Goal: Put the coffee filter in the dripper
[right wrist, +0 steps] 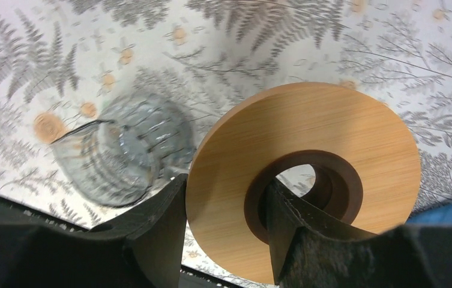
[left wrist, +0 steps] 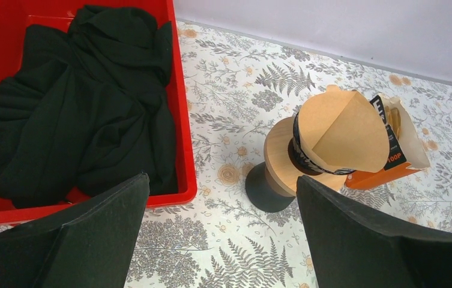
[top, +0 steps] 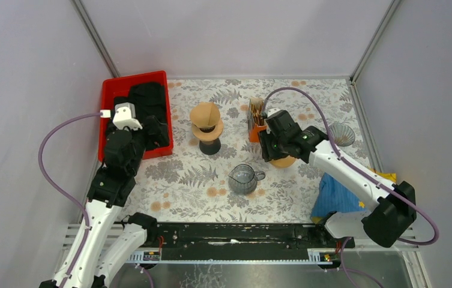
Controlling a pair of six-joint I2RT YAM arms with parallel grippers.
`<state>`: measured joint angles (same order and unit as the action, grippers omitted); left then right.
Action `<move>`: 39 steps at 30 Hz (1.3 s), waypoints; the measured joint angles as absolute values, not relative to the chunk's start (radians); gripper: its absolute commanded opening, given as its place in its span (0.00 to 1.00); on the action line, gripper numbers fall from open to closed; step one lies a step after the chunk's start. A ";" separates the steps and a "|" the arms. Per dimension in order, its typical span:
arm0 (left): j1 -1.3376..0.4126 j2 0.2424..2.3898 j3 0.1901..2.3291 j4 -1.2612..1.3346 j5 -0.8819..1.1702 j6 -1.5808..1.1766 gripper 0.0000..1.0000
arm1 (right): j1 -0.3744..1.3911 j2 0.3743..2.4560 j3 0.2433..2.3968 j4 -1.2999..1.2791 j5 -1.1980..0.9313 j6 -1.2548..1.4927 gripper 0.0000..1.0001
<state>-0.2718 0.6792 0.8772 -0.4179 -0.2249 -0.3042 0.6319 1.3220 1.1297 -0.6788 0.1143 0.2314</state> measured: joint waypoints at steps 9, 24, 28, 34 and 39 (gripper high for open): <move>-0.261 0.673 0.872 -0.418 -0.227 -0.304 1.00 | 0.813 1.374 1.198 -0.690 0.113 0.231 0.31; -0.251 0.684 0.872 -0.418 -0.224 -0.304 1.00 | 1.023 1.535 1.235 -0.668 0.113 0.255 0.32; -0.249 0.684 0.872 -0.418 -0.223 -0.304 1.00 | 1.041 1.570 1.240 -0.657 0.113 0.260 0.34; -0.248 0.684 0.871 -0.418 -0.220 -0.304 1.00 | 1.054 1.617 1.241 -0.642 0.122 0.262 0.37; -0.247 0.684 0.870 -0.418 -0.216 -0.304 1.00 | 1.058 1.635 1.249 -0.638 0.139 0.262 0.45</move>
